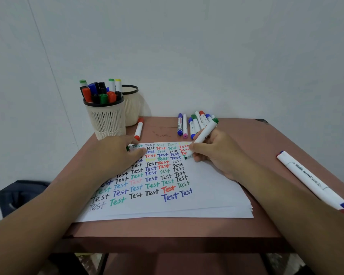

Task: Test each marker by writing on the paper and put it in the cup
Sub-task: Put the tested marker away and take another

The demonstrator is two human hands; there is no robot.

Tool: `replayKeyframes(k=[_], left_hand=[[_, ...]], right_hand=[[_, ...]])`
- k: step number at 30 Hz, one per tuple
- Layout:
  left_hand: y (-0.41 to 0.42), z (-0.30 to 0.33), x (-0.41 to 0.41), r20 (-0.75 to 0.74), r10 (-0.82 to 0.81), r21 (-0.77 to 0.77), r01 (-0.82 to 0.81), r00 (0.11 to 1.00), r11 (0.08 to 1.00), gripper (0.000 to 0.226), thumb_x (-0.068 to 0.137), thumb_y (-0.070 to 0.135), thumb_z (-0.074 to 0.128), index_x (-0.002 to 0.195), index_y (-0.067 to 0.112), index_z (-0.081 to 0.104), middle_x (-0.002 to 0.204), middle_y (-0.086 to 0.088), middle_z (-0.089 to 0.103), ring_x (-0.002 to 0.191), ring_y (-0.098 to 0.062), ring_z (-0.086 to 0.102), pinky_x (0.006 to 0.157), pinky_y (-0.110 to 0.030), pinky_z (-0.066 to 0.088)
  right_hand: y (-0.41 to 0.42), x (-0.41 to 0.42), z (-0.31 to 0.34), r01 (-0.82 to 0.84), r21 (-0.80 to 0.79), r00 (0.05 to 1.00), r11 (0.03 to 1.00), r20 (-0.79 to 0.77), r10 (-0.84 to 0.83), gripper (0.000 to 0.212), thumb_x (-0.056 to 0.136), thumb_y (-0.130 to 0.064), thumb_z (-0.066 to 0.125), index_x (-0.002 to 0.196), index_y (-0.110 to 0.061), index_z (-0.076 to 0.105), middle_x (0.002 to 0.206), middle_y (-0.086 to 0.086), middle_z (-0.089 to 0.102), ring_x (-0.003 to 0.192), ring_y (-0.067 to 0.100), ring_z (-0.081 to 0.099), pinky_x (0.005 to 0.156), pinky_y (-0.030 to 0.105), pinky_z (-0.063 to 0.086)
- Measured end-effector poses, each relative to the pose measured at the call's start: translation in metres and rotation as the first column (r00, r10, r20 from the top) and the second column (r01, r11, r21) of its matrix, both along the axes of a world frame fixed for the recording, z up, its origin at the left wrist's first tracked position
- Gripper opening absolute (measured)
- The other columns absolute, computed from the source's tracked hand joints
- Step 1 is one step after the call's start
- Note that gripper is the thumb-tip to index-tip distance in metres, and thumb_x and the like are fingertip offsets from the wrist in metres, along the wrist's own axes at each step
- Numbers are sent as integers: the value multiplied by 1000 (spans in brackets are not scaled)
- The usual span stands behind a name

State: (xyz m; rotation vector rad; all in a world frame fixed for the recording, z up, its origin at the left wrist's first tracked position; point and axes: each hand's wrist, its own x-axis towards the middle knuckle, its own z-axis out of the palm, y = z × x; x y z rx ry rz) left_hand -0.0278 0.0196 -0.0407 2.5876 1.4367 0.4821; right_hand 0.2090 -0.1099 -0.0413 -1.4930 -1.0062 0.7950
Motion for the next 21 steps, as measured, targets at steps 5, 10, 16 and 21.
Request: replayKeyframes(k=[5, 10, 16, 21], left_hand=[[2, -1, 0, 8, -6, 21, 6, 1000, 1000, 48, 91, 69, 50, 129, 42, 60, 93, 13, 57, 77, -1, 50, 62, -22, 40], [1, -1, 1, 17, -4, 14, 4, 1000, 1000, 47, 92, 68, 51, 129, 42, 61, 95, 12, 56, 73, 1, 46, 58, -18, 35], [1, -1, 2, 21, -7, 18, 7, 1000, 1000, 47, 92, 66, 51, 130, 40, 61, 93, 12, 56, 72, 5, 44, 58, -17, 33], [3, -2, 0, 11, 0, 21, 0, 1000, 1000, 47, 91, 69, 50, 128, 43, 61, 92, 13, 57, 72, 4, 46, 58, -20, 36]], right_hand=[[-1, 1, 0, -14, -23, 1000, 1000, 27, 15, 20, 89, 0, 74, 104, -4, 62, 89, 19, 67, 69, 23, 63, 70, 33, 58], [-1, 0, 0, -16, -24, 999, 1000, 38, 17, 19, 89, 0, 74, 103, -3, 61, 87, 20, 68, 69, 24, 62, 68, 35, 56], [-1, 1, 0, -19, 7, 1000, 1000, -6, 19, 21, 91, -1, 74, 108, -2, 61, 88, 20, 69, 72, 26, 65, 77, 37, 61], [-2, -1, 1, -32, -4, 999, 999, 12, 32, 22, 91, -2, 75, 109, -3, 62, 89, 17, 69, 73, 22, 67, 73, 32, 61]])
